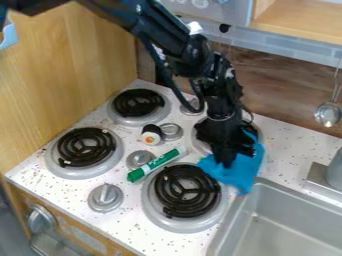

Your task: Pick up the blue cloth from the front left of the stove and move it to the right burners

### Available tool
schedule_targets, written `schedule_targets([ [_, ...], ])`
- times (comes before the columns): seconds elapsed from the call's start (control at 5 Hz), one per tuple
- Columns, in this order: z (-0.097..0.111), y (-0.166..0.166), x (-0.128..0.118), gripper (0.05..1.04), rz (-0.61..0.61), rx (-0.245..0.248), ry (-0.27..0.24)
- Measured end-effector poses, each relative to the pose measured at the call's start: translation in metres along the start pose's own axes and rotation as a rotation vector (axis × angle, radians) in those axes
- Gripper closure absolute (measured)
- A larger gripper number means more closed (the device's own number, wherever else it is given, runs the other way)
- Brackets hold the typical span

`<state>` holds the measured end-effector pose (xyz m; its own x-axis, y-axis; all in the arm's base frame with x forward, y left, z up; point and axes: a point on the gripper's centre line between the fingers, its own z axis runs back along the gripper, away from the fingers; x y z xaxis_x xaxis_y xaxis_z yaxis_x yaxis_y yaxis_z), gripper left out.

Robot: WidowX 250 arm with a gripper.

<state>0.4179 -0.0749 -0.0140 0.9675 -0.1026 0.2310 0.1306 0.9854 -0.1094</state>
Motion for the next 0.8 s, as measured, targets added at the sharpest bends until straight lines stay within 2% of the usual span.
schedule_targets([
  [0.2,-0.002,0.001,0.002,0.782,-0.004,0.001,-0.034],
  [0.4,0.009,-0.002,-0.005,0.497,-0.009,-0.026,-0.041],
  [0.6,0.048,0.0,-0.002,0.205,-0.015,-0.064,-0.116],
  [0.8,0.092,0.02,-0.013,0.077,0.004,-0.101,-0.192],
])
